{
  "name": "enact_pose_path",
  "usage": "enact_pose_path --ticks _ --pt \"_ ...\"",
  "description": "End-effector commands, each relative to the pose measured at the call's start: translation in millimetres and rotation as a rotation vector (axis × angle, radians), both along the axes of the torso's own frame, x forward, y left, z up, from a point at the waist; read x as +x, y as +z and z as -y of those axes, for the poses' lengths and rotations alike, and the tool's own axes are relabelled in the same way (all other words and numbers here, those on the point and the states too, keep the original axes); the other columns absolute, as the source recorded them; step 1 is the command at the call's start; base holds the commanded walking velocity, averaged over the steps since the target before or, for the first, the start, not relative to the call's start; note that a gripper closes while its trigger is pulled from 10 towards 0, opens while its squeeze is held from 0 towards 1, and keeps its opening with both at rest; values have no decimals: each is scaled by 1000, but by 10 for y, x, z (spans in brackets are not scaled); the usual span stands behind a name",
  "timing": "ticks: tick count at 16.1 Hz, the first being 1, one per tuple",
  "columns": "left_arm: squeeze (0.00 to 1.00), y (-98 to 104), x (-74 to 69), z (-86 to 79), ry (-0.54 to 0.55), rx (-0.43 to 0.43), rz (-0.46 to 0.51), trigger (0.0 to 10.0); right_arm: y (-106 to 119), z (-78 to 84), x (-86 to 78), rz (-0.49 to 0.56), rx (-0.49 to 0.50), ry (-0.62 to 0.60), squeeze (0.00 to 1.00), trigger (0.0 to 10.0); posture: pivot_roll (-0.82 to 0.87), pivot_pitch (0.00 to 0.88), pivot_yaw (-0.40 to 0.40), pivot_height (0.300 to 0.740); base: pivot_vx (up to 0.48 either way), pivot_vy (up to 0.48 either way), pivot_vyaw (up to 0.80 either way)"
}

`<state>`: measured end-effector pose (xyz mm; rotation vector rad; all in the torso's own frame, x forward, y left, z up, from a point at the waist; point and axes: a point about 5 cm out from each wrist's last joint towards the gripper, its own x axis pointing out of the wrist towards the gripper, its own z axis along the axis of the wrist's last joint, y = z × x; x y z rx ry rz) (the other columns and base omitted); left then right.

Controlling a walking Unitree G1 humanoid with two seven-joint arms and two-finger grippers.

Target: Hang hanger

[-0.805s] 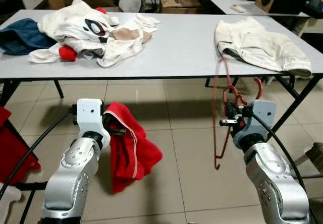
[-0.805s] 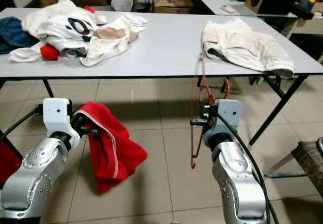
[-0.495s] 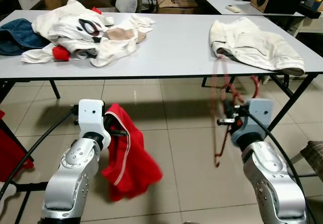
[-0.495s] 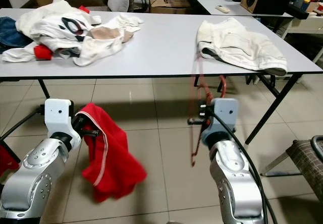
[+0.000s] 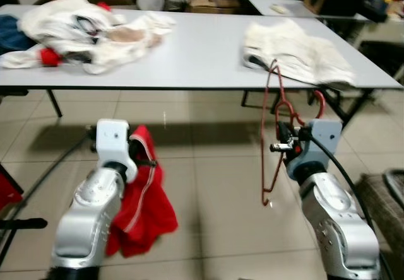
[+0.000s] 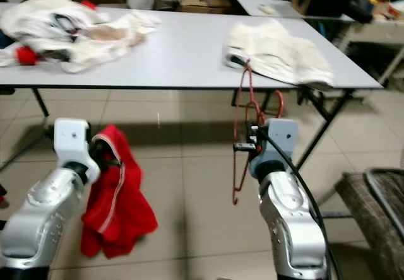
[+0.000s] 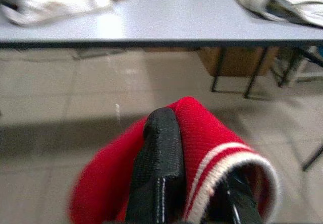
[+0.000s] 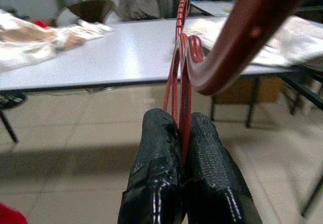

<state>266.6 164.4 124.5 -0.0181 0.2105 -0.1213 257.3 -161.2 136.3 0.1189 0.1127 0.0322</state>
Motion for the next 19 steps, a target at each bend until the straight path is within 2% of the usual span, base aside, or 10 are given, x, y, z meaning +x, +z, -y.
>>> enact_pose_path --ticks 1,2,3,4,6,11,14,19 --pt "0 103 16 38 -27 12 46 10000 25 17 6 5 11 -11 0 10000 -54 0 -29 740 0 -480 0" --pt "0 104 14 39 -28 11 46 10000 22 15 5 2 16 -11 0 10000 -54 0 -29 740 0 -480 0" --pt "0 86 7 66 -58 20 21 10000 14 6 -1 -8 28 -5 0 10000 -54 0 -32 740 0 0 0" --pt "0 111 -1 93 -78 20 41 10000 9 1 -5 -15 45 -4 0 10000 -54 0 -32 740 0 0 0" --pt "0 97 4 98 -76 52 23 10000 23 8 -6 -8 48 -5 0 10000 -57 0 -34 740 0 0 0" --pt "0 111 1 132 -109 39 39 10000 54 18 1 7 51 -6 0 10000 -59 0 -36 740 0 0 0" --pt "0 112 -6 139 -110 33 37 10000 44 10 -3 -3 56 0 0 10000 -58 0 -38 740 263 0 0" --pt "0 112 -1 150 -109 21 35 10000 44 15 7 -4 55 2 0 10000 -58 0 -38 740 284 0 -540"
